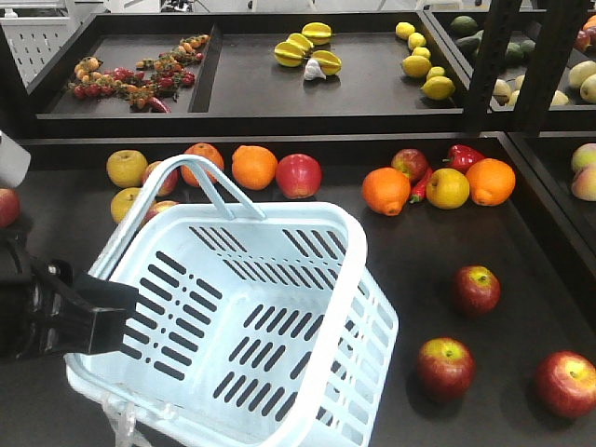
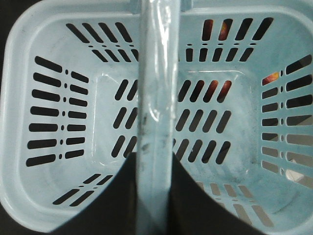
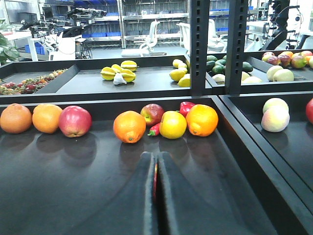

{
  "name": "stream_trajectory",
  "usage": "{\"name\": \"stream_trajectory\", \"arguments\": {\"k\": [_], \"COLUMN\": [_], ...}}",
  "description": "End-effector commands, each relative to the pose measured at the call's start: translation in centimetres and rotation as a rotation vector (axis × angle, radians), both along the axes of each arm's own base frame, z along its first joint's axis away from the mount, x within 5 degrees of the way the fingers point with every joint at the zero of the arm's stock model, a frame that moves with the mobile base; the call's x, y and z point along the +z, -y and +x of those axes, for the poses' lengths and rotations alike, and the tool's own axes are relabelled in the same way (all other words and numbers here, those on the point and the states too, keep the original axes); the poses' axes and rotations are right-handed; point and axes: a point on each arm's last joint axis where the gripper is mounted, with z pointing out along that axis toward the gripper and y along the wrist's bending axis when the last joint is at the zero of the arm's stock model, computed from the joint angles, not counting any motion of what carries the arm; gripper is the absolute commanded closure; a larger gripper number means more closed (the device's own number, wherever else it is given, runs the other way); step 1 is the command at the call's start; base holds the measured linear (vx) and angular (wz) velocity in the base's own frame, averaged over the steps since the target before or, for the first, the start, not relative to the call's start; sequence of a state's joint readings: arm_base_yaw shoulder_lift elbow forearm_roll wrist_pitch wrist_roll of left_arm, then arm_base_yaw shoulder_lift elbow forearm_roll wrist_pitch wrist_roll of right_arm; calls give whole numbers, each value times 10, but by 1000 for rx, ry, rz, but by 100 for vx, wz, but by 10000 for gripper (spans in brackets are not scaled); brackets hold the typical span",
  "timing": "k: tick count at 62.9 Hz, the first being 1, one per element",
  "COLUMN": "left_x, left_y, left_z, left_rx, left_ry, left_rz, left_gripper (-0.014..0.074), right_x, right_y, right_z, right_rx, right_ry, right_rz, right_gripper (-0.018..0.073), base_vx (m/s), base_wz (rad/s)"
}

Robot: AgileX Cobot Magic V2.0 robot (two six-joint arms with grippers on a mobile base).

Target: Pick three apples into basket with both arms

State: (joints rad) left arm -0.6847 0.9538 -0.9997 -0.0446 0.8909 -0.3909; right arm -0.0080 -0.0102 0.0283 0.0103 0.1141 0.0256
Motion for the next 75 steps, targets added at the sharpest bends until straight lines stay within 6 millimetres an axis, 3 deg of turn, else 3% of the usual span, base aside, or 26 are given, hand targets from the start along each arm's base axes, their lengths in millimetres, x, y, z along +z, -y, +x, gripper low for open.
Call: {"name": "stream_trajectory", "arguments": {"k": [1, 75], "left_x": [18, 18], "left_y": [1, 1], "left_z": [0, 0], "left_rx": [5, 5], "left_ry": [87, 88], "left_rz": [-94, -94], "left_gripper": [604, 603], "right_x": [2, 2], "right_y": [0, 0], "right_z": [0, 0], "right_rx": [-3, -3], "right_ry": [71, 71], "right_rz": [-20, -20], "right_gripper": [561, 561], "base_vx": [9, 3], "base_wz": [0, 0]}}
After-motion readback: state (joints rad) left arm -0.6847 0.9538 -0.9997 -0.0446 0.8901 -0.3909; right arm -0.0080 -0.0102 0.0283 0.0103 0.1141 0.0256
